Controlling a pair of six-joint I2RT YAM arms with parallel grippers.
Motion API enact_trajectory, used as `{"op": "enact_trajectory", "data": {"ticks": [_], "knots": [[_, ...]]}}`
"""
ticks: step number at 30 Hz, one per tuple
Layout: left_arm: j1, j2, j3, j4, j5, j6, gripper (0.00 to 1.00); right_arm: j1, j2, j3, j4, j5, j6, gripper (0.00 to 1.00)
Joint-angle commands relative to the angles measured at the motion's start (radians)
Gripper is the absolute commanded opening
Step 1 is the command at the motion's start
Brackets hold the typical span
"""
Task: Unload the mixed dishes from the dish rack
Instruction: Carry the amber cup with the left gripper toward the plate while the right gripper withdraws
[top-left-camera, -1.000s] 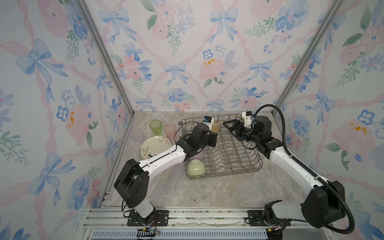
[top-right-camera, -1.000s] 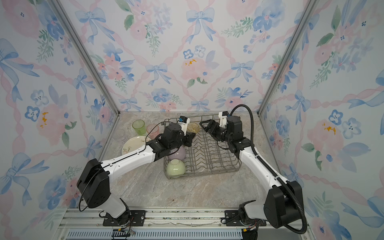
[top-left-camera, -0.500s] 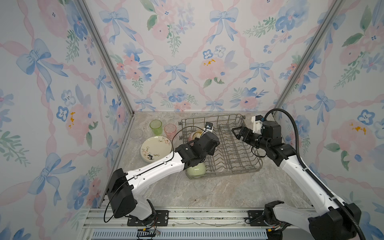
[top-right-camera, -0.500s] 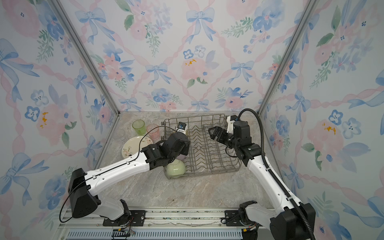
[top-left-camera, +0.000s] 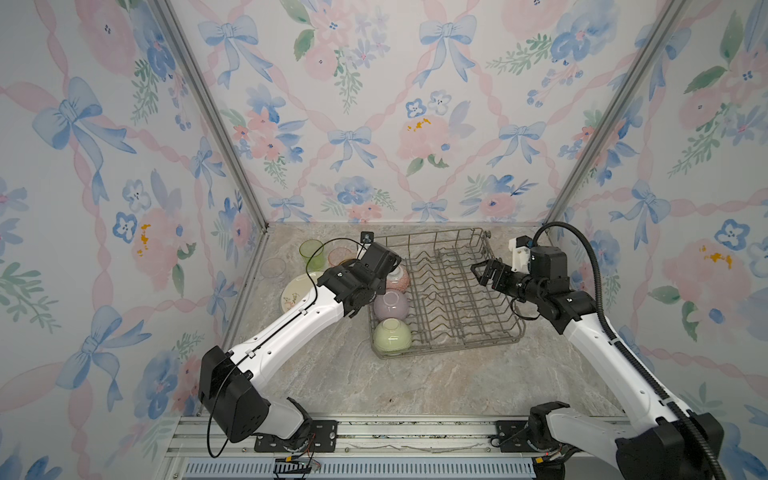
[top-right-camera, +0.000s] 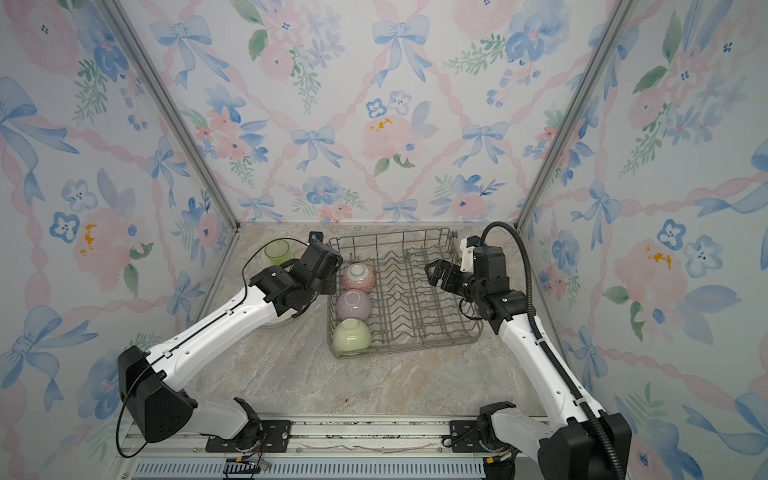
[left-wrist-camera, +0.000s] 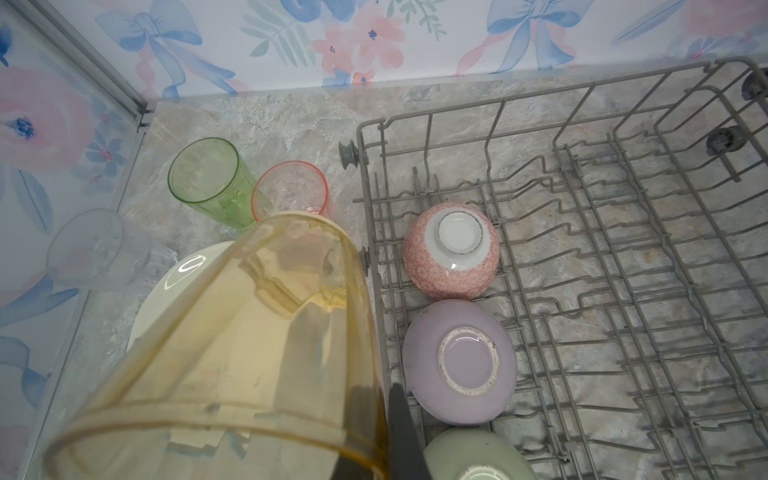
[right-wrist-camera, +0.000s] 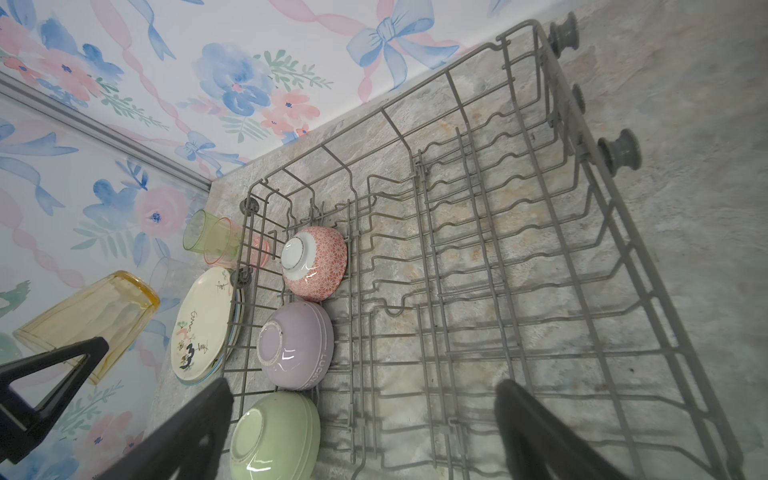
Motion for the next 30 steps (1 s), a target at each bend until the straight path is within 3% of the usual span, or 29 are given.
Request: {"op": "enact_trajectory", "data": {"ticks": [1, 9, 30], "knots": [[0.05, 0.002, -0.01, -0.05, 0.106, 0.002, 0.0, -0.026, -0.034, -0.019, -0.041, -0.015, -0.039, 1.0], [0.109, 0.032, -0.012, -0.087, 0.261, 0.049, 0.0, -0.049, -0.019, -0.037, -0.044, -0.039, -0.056, 0.99], [0.168, 0.139, -0.091, -0.115, 0.344, 0.076, 0.0, -0.052, 0.015, -0.058, -0.026, -0.06, -0.056, 0.98]]}}
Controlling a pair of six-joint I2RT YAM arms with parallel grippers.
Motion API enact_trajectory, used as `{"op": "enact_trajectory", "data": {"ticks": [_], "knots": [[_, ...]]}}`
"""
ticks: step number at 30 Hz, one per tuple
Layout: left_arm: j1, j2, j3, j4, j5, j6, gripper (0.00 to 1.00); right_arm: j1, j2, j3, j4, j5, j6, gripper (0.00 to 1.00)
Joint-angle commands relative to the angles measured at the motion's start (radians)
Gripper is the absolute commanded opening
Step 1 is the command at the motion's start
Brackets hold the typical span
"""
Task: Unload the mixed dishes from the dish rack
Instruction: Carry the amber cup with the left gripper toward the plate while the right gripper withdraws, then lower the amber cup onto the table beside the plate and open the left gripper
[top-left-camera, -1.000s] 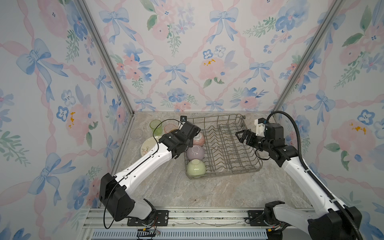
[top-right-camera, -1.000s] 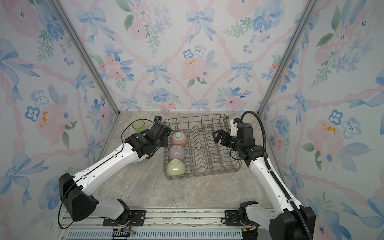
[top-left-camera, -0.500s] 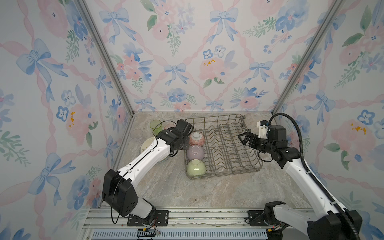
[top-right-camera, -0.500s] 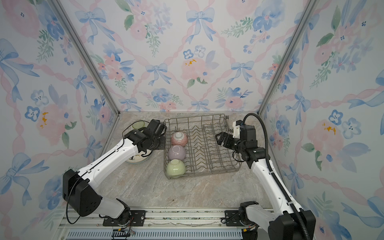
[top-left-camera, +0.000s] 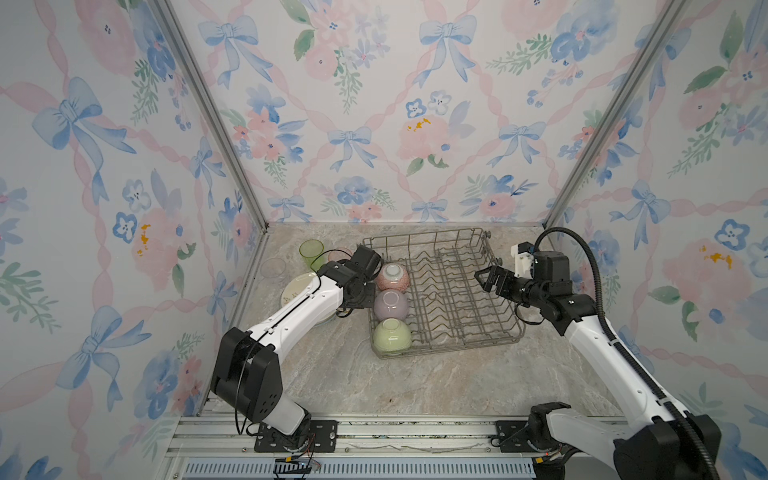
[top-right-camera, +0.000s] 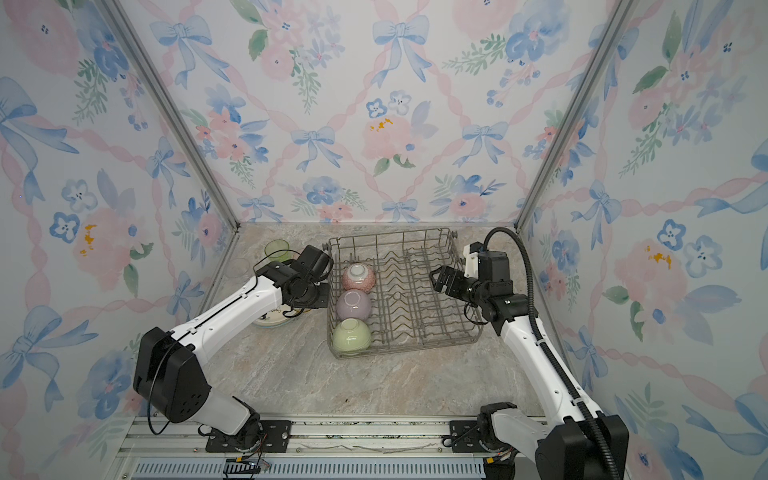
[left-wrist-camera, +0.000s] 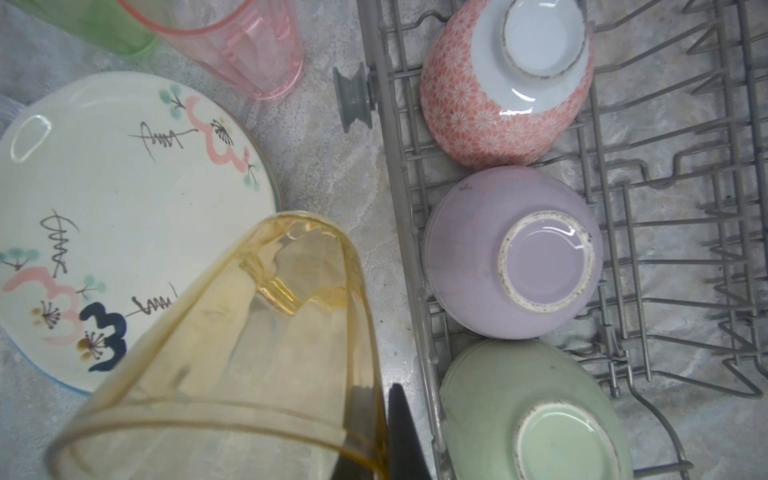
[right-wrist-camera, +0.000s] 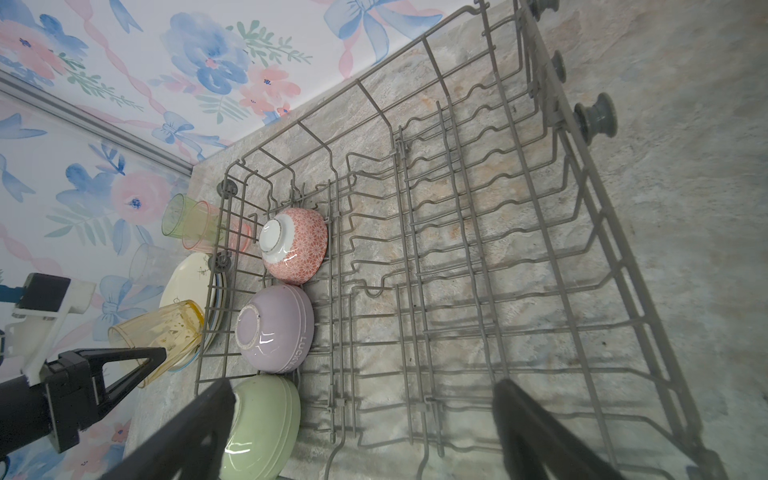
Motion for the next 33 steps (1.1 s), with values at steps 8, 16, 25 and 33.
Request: {"op": "enact_trajectory", "data": {"ticks": [8, 16, 25, 33], "knots": [[0.026, 0.103, 0.039, -0.013, 0.041, 0.052, 0.0, -0.009, 0.009, -0.03, 0.011, -0.025, -0.011, 0.98], [0.059, 0.184, 0.085, -0.015, 0.076, 0.09, 0.0, -0.01, 0.007, -0.037, -0.003, -0.013, -0.023, 0.98], [0.059, 0.232, 0.142, -0.014, 0.111, 0.114, 0.0, -0.01, 0.009, -0.043, -0.003, -0.017, -0.021, 0.98], [0.06, 0.234, 0.164, -0.014, 0.107, 0.117, 0.14, -0.011, 0.004, -0.045, -0.009, -0.019, -0.02, 0.98]]}}
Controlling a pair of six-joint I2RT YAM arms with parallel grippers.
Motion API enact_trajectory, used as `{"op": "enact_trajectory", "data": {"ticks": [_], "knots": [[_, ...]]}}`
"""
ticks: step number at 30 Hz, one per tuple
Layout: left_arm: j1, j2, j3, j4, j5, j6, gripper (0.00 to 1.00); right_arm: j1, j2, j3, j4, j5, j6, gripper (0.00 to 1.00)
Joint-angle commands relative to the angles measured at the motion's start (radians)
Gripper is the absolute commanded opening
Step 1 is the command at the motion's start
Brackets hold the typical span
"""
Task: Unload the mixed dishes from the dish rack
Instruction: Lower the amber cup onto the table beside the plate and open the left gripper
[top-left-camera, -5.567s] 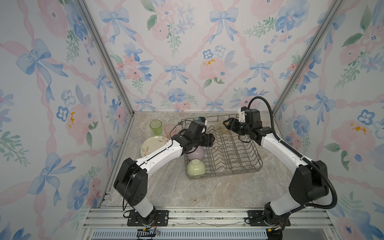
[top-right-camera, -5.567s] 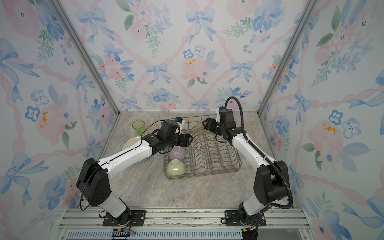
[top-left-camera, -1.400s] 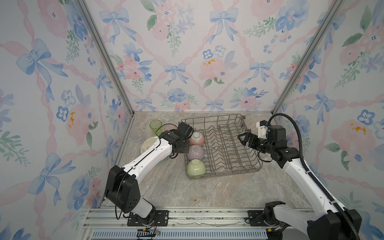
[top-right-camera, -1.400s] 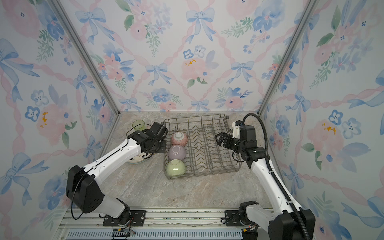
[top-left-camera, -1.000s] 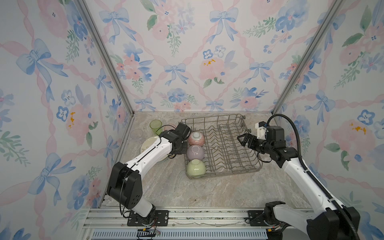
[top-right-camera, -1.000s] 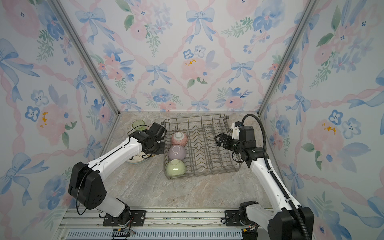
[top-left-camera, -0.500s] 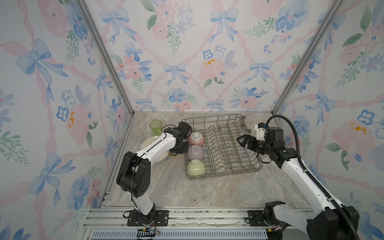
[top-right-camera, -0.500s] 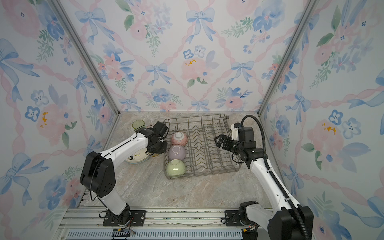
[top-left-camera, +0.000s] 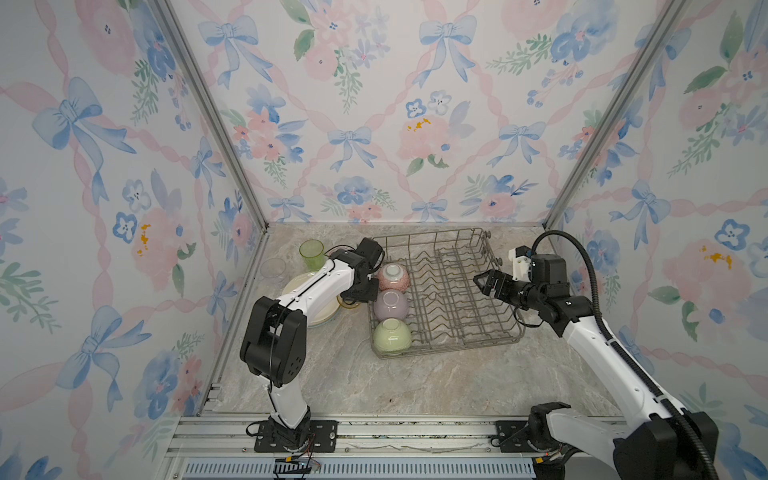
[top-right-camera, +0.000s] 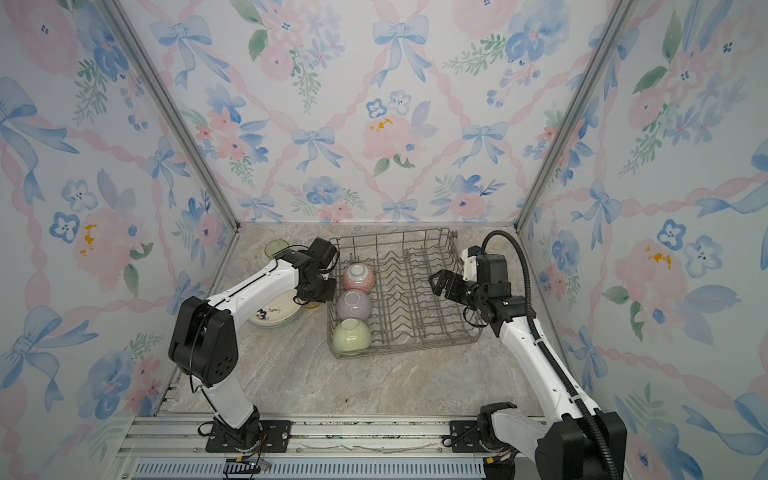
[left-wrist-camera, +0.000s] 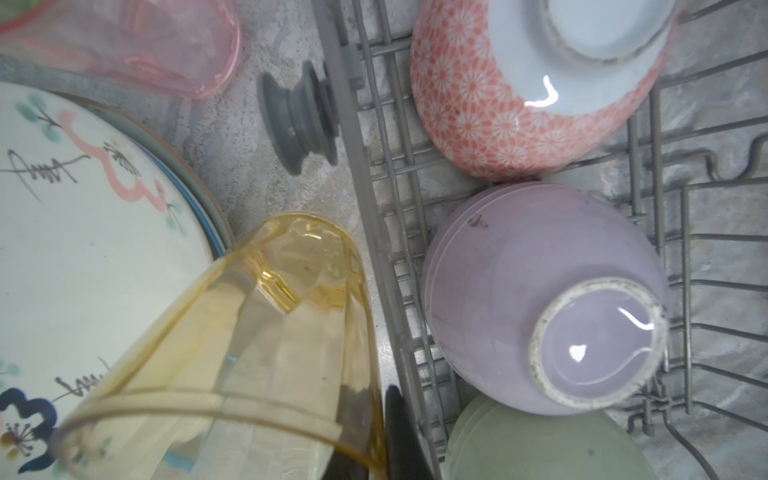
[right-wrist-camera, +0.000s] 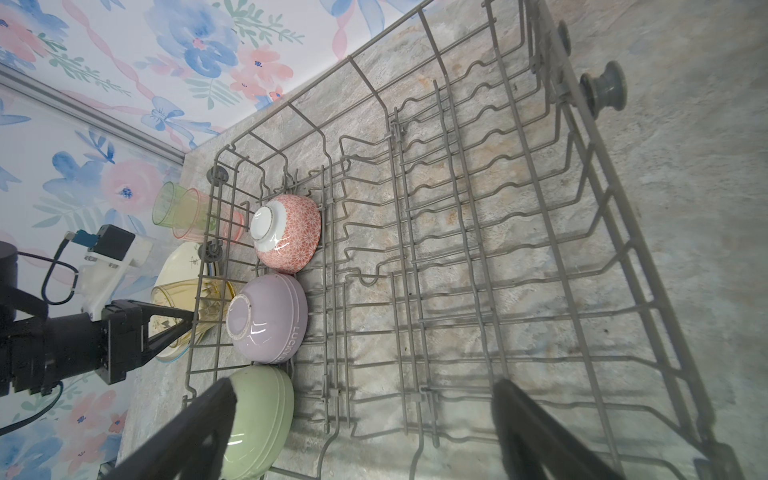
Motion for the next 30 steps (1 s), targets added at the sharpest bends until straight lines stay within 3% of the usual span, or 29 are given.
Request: {"op": "enact_trajectory", "data": {"ticks": [1, 7, 12, 19, 25, 30], "knots": [[0.004, 0.003, 0.022, -0.001, 0.013, 0.016, 0.16, -0.01, 0.001, -0.017, -0.012, -0.009, -0.013, 0.97], [0.005, -0.026, 0.022, 0.0, -0.004, 0.015, 0.21, -0.01, -0.008, -0.018, -0.013, -0.012, -0.006, 0.97], [0.005, -0.071, 0.021, 0.0, -0.021, 0.009, 0.31, -0.009, -0.01, -0.029, 0.0, -0.018, 0.009, 0.97], [0.005, -0.169, -0.016, 0.003, -0.114, -0.005, 0.4, 0.011, -0.007, -0.037, 0.017, -0.025, 0.035, 0.98], [0.0, -0.244, -0.04, 0.007, -0.052, -0.037, 0.46, 0.061, 0.006, -0.025, 0.019, -0.017, 0.037, 0.98], [-0.056, -0.31, -0.06, 0.009, -0.052, -0.072, 0.57, 0.105, 0.016, -0.024, 0.026, -0.014, 0.041, 0.98]]}}
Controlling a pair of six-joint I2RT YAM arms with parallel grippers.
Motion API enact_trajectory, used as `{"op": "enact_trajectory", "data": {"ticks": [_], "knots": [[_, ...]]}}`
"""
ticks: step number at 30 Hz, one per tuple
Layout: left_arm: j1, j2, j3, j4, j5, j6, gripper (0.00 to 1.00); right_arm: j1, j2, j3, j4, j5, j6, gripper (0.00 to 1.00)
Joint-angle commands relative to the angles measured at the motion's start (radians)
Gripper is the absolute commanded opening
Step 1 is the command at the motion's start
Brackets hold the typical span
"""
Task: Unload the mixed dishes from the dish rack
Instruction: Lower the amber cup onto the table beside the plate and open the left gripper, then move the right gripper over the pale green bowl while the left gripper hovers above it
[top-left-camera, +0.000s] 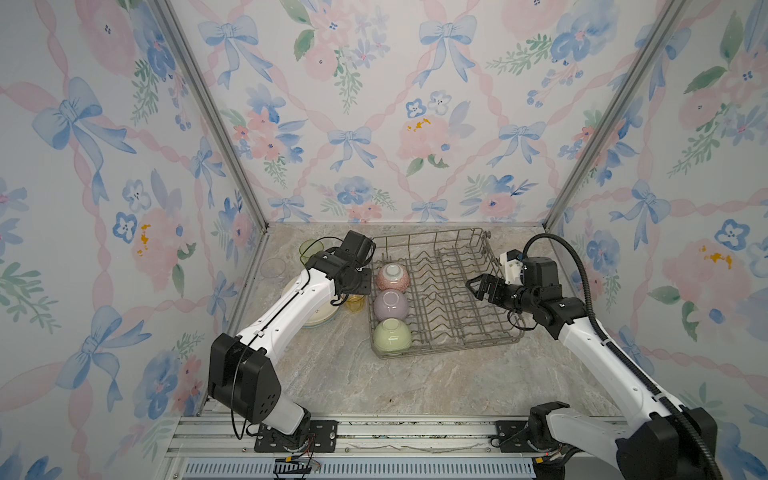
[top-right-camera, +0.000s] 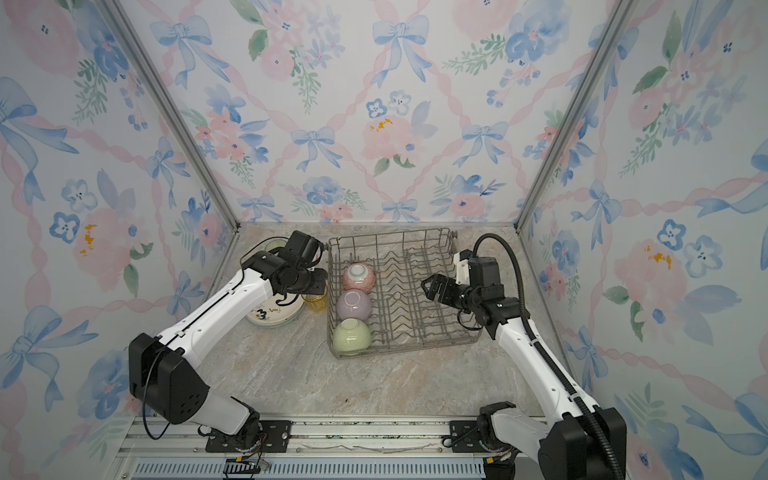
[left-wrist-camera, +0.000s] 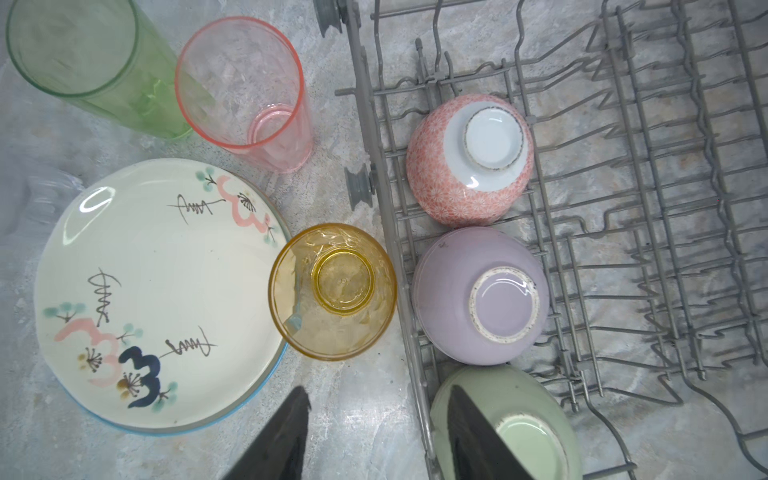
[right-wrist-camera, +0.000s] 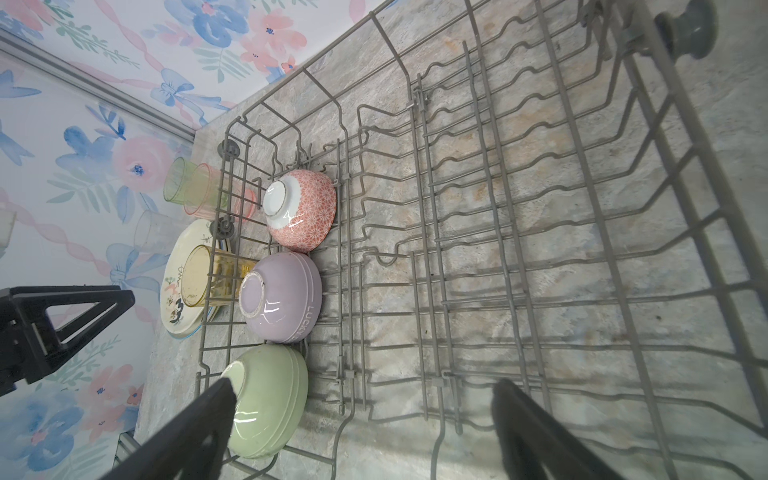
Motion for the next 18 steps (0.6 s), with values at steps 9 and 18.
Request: {"op": "enact_trajectory", "data": {"ticks": [9, 18], "knots": [[-0.14, -0.117, -0.119, 0.054, -0.013, -0.112, 0.82, 0.122, 0.037, -0.034, 0.058, -0.002, 0.061, 0.98], [-0.162, -0.247, -0.306, 0.192, 0.065, -0.19, 0.93, 0.252, 0.071, -0.099, 0.106, 0.046, 0.109, 0.98]]}}
